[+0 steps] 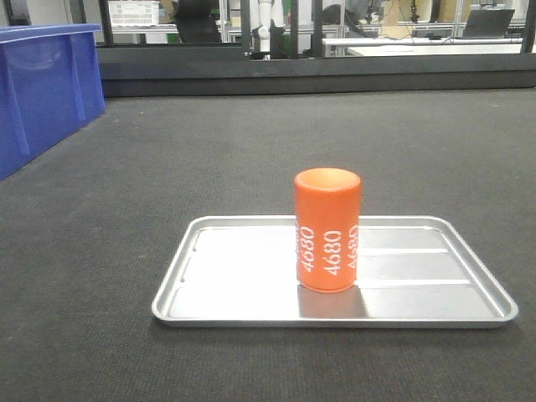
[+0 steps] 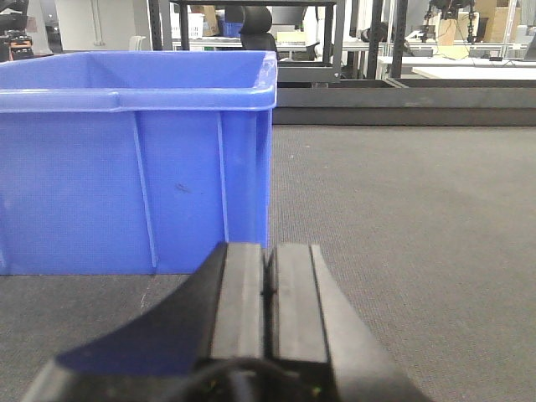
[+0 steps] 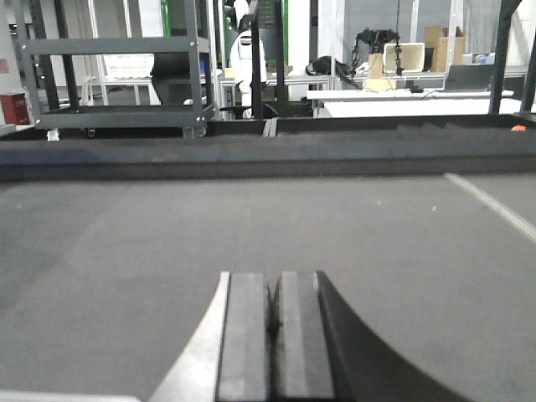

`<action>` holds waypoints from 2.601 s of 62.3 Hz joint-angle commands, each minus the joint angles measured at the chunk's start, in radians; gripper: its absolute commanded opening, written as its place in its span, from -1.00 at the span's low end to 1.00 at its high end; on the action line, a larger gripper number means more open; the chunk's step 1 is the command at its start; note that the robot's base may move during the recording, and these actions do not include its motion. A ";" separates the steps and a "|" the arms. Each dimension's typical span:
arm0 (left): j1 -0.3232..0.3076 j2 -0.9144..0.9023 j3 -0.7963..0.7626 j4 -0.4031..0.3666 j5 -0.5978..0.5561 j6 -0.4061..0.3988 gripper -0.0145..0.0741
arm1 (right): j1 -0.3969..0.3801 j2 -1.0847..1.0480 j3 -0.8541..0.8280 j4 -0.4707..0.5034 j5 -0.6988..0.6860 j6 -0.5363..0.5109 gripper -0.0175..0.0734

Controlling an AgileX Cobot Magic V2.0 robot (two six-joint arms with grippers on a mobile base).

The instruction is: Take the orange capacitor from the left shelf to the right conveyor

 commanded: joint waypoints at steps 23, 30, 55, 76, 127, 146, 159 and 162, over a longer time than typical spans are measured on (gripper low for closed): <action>-0.008 0.010 -0.008 -0.005 -0.085 0.000 -0.91 | -0.007 -0.019 0.076 0.073 -0.195 -0.010 -0.49; -0.008 0.010 -0.008 -0.005 -0.085 0.000 -0.91 | -0.007 -0.019 0.076 0.314 -0.168 -0.201 -0.49; -0.008 0.010 -0.008 -0.005 -0.085 0.000 -0.91 | -0.009 -0.085 0.180 0.389 -0.291 -0.480 -0.49; -0.008 0.010 -0.008 -0.005 -0.085 -0.007 -0.91 | -0.011 -0.085 0.184 0.389 -0.273 -0.478 -0.49; -0.008 0.010 -0.008 -0.005 -0.085 0.000 -0.91 | -0.070 -0.085 0.184 0.394 -0.287 -0.477 -0.49; -0.008 0.010 -0.008 -0.005 -0.085 0.000 -0.91 | -0.070 -0.085 0.184 0.394 -0.286 -0.477 -0.49; -0.008 0.010 -0.008 -0.005 -0.085 0.000 -0.91 | -0.070 -0.085 0.184 0.394 -0.286 -0.477 -0.49; -0.008 0.010 -0.008 -0.005 -0.085 0.000 -0.91 | -0.070 -0.085 0.184 0.394 -0.286 -0.477 -0.49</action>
